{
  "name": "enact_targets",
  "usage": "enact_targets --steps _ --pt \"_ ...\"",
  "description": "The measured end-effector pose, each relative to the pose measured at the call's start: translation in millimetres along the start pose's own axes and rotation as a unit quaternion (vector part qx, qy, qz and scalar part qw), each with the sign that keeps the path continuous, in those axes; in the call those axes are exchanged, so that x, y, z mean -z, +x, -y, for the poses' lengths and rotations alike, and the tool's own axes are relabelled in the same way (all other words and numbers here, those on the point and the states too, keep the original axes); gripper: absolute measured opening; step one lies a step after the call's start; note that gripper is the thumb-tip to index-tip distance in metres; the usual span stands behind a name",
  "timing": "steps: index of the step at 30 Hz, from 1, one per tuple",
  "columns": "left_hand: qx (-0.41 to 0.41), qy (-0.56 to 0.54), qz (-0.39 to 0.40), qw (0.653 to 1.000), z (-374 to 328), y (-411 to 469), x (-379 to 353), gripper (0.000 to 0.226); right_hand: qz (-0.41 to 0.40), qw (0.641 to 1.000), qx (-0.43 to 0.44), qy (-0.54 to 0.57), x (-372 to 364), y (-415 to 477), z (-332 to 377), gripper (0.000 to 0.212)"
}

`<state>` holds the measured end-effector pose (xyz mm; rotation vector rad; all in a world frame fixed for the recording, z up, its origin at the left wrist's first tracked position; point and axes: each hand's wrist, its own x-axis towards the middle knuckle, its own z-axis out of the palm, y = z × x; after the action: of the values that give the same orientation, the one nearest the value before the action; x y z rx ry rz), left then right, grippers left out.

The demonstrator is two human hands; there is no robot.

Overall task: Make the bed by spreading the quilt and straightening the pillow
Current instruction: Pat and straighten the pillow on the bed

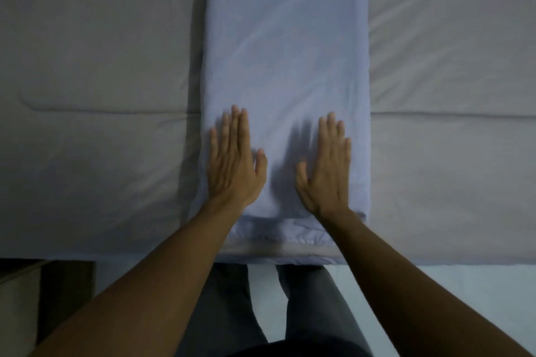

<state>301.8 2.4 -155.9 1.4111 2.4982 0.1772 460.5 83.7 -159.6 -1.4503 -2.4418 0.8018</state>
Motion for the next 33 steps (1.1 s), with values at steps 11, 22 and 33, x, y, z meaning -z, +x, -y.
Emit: enact_targets --steps 11,22,33 --pt "-0.027 0.078 0.004 0.997 16.8 14.7 -9.9 0.076 0.019 0.986 -0.027 -0.163 15.9 -25.0 -66.3 0.062" --pt "-0.03 0.115 0.004 0.993 13.0 76.5 -23.5 0.066 0.03 0.983 0.013 -0.178 -11.4 69.5 -59.1 0.068" --pt "-0.096 0.105 -0.016 0.99 19.6 210.4 -8.0 0.063 0.057 0.976 0.105 -0.183 -20.4 198.9 -23.0 0.067"
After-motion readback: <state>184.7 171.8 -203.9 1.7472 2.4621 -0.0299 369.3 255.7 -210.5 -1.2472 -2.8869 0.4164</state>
